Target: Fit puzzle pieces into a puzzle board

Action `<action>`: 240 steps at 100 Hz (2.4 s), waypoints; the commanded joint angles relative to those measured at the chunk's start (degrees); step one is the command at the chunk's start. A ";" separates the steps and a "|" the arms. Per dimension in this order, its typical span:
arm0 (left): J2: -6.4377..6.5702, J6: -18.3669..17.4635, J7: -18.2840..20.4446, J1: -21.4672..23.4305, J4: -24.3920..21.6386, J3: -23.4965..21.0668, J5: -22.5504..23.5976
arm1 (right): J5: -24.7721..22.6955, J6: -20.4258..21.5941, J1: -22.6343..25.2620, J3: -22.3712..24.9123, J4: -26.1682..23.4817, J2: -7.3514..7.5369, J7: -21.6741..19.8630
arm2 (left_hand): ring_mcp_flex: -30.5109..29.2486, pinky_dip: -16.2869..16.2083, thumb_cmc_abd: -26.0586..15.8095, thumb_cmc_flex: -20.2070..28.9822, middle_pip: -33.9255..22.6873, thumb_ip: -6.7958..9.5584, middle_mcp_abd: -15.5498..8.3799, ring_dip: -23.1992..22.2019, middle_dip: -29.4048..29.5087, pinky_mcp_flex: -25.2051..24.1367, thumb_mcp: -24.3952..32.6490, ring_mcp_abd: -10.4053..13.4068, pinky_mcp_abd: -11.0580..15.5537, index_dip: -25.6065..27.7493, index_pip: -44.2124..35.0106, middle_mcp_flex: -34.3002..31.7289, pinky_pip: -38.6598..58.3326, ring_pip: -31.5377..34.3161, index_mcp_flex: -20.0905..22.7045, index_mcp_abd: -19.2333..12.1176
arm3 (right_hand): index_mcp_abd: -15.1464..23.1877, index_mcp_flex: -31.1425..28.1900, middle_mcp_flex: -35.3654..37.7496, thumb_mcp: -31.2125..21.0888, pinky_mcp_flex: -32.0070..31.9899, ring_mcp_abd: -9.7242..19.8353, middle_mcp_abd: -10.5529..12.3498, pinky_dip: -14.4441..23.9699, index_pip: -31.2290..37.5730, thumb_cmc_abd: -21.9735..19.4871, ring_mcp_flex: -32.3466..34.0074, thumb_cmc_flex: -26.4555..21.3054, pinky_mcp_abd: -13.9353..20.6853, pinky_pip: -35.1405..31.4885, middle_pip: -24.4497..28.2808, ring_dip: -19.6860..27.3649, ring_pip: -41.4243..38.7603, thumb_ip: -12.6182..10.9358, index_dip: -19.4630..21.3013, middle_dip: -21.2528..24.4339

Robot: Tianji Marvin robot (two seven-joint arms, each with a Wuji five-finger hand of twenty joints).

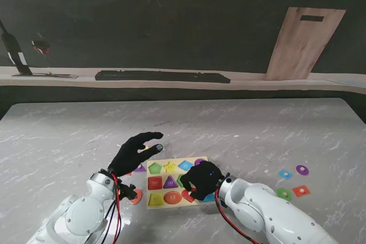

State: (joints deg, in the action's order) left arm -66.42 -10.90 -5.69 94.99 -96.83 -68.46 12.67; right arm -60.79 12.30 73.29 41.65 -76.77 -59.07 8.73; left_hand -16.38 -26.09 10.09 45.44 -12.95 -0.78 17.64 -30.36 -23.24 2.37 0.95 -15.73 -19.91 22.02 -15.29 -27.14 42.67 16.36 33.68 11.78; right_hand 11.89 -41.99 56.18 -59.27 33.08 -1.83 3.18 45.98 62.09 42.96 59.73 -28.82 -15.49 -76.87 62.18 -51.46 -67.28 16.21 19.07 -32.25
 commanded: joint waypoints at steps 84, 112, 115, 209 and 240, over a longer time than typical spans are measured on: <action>-0.13 0.12 0.07 -0.06 0.04 0.07 -0.20 | 1.55 4.10 0.94 0.44 3.39 -0.13 -0.80 | -1.49 -0.75 -1.54 0.45 0.62 -0.82 -0.98 -0.32 0.59 -0.66 -1.81 1.04 -0.55 -0.28 0.90 0.11 0.05 -1.10 1.43 -1.57 | 11.15 -0.88 -5.05 0.46 -3.43 1.28 0.14 -0.67 -3.39 -10.42 -4.97 -5.91 1.52 2.62 -1.75 -0.08 2.28 -4.60 5.41 -0.58; -0.13 0.19 0.16 -0.16 0.10 0.12 -0.29 | 2.68 4.24 0.54 -0.06 4.09 -0.44 -0.46 | -1.48 -0.74 -1.56 0.47 0.61 -0.81 -0.99 -0.30 0.58 -0.66 -1.80 1.09 -0.51 -0.25 0.89 0.11 0.05 -1.15 1.43 -1.65 | 6.82 -0.82 -5.48 -1.84 -3.59 1.35 0.36 -0.39 -3.12 -10.02 -5.32 -5.31 1.52 2.43 -1.35 -0.17 2.28 -4.43 6.41 -0.93; -0.12 0.22 0.20 -0.16 0.09 0.13 -0.32 | 2.80 4.18 0.54 -0.06 4.10 -0.47 -0.49 | -1.49 -0.74 -1.48 0.50 0.60 -0.81 -0.98 -0.30 0.58 -0.66 -1.81 1.09 -0.50 -0.24 0.87 0.10 0.05 -1.15 1.44 -1.65 | 6.78 -0.82 -5.55 -2.43 -3.66 1.31 0.35 -0.32 -3.04 -9.83 -5.41 -4.92 1.60 2.31 -1.25 -0.23 2.16 -4.62 6.84 -0.97; -0.11 0.43 0.30 -0.39 0.26 0.13 -0.23 | 2.68 4.16 1.46 1.02 4.76 -0.65 1.55 | -1.47 -0.73 -1.69 1.43 0.59 -0.59 -0.98 -0.28 0.61 -0.65 -1.43 1.06 -0.59 -0.27 0.81 0.07 0.09 -1.11 1.48 -1.61 | 6.57 -5.94 -2.86 -6.59 -3.04 -0.28 0.00 0.66 -0.78 0.49 -3.81 3.65 0.05 0.61 0.64 -0.96 0.00 -5.29 8.99 -2.27; -0.09 0.41 0.29 -0.30 0.19 0.09 -0.07 | 1.54 3.43 0.95 -0.05 5.88 -0.77 4.85 | -1.52 -0.72 -1.90 2.11 0.63 -0.51 -0.93 -0.26 0.62 -0.65 -1.40 1.13 -0.59 -0.26 0.81 0.08 0.09 -1.16 1.51 -1.70 | 8.49 -7.72 -1.22 -0.22 -1.96 0.36 1.34 0.21 0.66 -2.06 -2.45 2.73 0.55 1.03 0.68 -0.63 0.51 -2.11 7.14 -2.98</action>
State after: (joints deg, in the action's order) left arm -66.43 -10.57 -5.46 94.51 -96.45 -68.42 12.67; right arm -58.46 15.65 73.17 42.27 -72.65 -60.08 13.36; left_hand -16.38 -26.09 10.01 46.86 -12.95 -0.78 17.64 -30.36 -23.23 2.37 0.95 -15.73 -19.92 22.02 -15.24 -27.14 42.66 16.36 34.37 11.77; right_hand 14.86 -42.09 53.55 -59.92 30.46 -1.38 3.16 45.98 61.13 42.97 55.76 -24.18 -14.78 -74.86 62.25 -51.64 -66.06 13.61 27.75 -34.38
